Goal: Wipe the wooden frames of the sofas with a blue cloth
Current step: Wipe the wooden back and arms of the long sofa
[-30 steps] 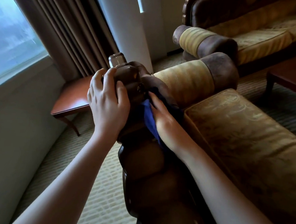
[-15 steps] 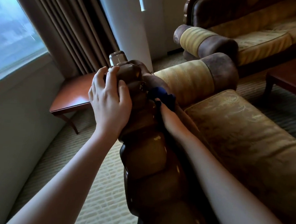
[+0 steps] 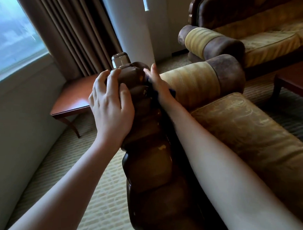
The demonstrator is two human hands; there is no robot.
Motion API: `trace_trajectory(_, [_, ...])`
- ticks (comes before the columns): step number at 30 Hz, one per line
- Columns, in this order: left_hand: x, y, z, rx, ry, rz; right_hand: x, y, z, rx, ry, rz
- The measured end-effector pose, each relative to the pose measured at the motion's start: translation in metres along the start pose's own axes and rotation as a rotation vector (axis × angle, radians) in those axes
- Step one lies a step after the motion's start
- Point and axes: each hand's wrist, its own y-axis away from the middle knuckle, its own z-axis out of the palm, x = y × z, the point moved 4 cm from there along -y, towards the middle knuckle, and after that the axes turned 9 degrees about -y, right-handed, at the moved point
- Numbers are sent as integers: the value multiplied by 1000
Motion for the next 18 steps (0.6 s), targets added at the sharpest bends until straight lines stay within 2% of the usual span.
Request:
trace_trajectory(3, [0,1,-1,-2,14,3,36,1,-8,-52,-110,117])
trace_trajectory(8, [0,2,1,-8,16,-9,53,52,-25,-108,-142,104])
trace_trajectory(13, [1,3,1,-12,17,-14,27,93,-15,-200,-248,-103])
trace_trajectory(16, [0,3,1,-11,23,-19,9,80,-9,-132,-224,-166])
trace_trajectory(18, [1,3,0,-3,27,-28,-4,57,-5,-62,-105,-188])
